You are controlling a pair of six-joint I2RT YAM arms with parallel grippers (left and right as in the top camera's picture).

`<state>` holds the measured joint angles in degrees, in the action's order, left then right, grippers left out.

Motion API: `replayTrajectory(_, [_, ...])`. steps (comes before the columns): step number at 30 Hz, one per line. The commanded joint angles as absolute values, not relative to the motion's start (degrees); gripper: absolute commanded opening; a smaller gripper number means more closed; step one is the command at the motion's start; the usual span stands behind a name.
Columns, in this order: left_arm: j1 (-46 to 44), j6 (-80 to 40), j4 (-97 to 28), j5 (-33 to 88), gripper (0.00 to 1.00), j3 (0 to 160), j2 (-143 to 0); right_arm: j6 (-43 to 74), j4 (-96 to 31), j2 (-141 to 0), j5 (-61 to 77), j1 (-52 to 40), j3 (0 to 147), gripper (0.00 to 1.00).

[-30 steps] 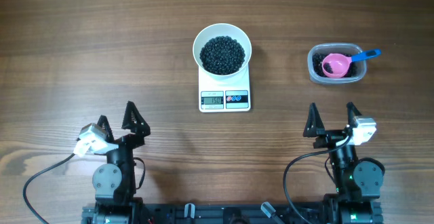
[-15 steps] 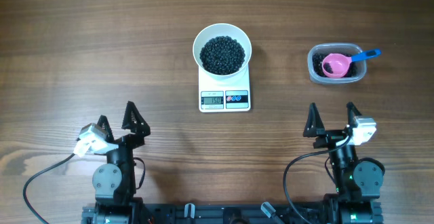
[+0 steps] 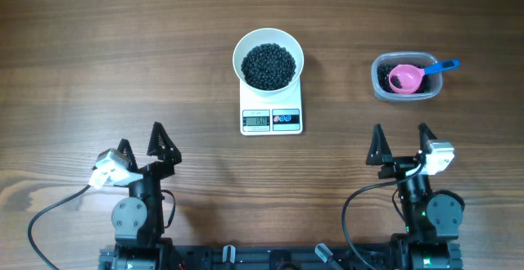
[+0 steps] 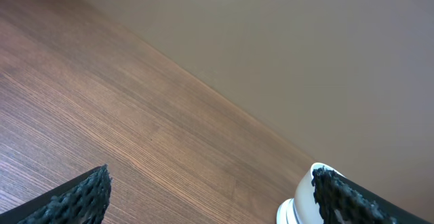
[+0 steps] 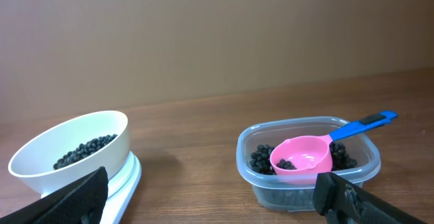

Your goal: Scoop item into bowl and weigh 150g on scale

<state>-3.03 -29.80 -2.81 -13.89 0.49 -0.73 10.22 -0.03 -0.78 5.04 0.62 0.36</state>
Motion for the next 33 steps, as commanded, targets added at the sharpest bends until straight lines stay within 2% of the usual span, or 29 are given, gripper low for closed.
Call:
replayTrajectory(1, [-2.7, -28.4, -2.9, -15.1, 1.0, 0.3, -0.2, 10.6, 0.1, -0.2, 4.3, 0.3, 0.3, 1.0])
replayTrajectory(33, [-2.7, -27.4, -2.9, -15.2, 1.0, 0.3, -0.5, 10.6, 0.1, -0.2, 4.3, 0.3, 0.3, 1.0])
